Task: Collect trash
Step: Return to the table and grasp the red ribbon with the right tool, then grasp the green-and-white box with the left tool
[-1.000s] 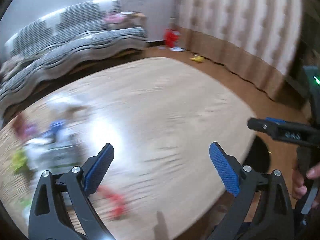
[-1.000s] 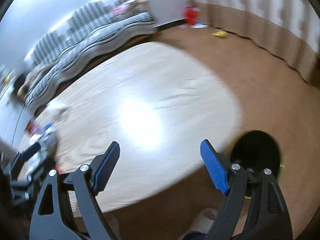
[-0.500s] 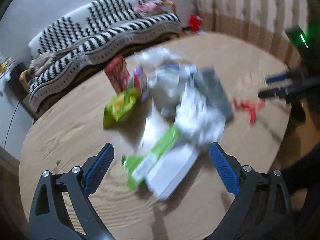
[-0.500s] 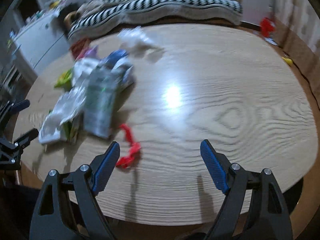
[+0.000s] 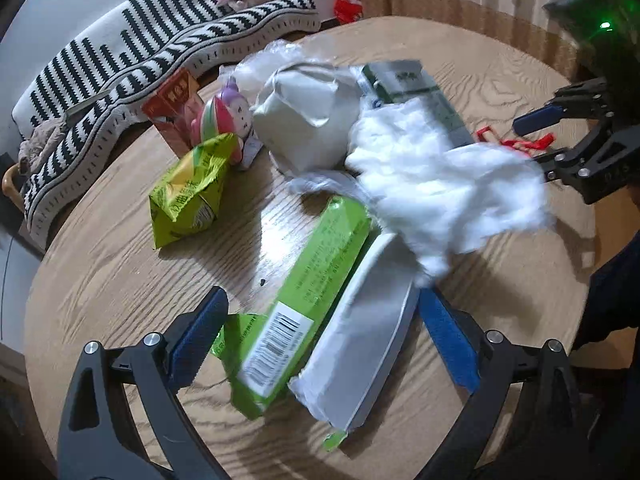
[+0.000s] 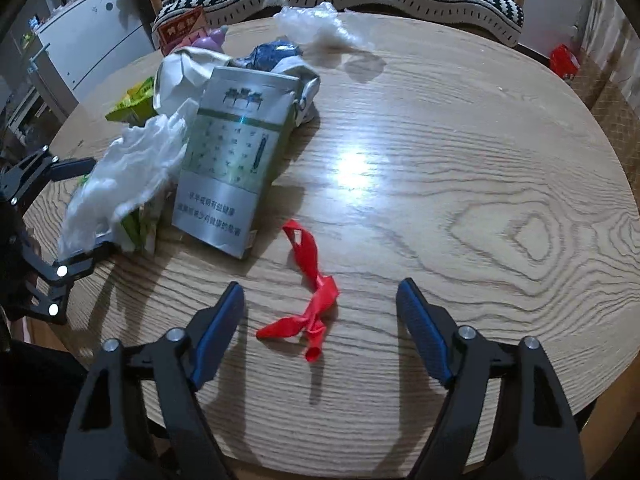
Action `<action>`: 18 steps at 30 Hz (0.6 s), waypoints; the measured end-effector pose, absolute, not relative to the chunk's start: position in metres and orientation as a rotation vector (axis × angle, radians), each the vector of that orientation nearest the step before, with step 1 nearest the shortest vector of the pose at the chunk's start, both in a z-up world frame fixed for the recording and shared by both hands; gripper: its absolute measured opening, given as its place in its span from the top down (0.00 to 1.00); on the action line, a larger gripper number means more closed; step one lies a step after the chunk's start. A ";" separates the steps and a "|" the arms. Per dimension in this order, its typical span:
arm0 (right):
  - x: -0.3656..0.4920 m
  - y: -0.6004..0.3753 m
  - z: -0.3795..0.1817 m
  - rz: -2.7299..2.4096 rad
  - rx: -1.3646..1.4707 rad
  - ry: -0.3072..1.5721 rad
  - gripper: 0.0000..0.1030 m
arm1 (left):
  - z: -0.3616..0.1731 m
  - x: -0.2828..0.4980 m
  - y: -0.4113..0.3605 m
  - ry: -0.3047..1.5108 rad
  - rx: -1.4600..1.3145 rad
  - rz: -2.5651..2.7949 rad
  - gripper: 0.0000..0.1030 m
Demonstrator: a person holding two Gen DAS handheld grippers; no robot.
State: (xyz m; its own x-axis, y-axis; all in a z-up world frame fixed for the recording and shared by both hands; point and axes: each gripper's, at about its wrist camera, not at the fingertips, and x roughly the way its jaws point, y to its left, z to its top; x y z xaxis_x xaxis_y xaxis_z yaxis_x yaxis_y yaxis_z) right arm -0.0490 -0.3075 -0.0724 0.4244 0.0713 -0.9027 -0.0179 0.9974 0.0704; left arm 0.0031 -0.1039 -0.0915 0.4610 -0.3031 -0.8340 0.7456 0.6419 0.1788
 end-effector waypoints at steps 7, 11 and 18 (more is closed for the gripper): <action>-0.052 -0.294 -0.069 0.083 -0.002 1.118 0.82 | -0.092 0.001 -0.099 0.916 0.552 -0.714 0.33; -0.055 -0.294 -0.064 0.078 0.001 1.101 0.85 | -0.082 0.004 -0.091 0.936 0.513 -0.667 0.56; -0.062 -0.320 -0.044 0.040 0.072 1.038 0.85 | -0.035 0.007 -0.065 0.876 0.341 -0.570 0.59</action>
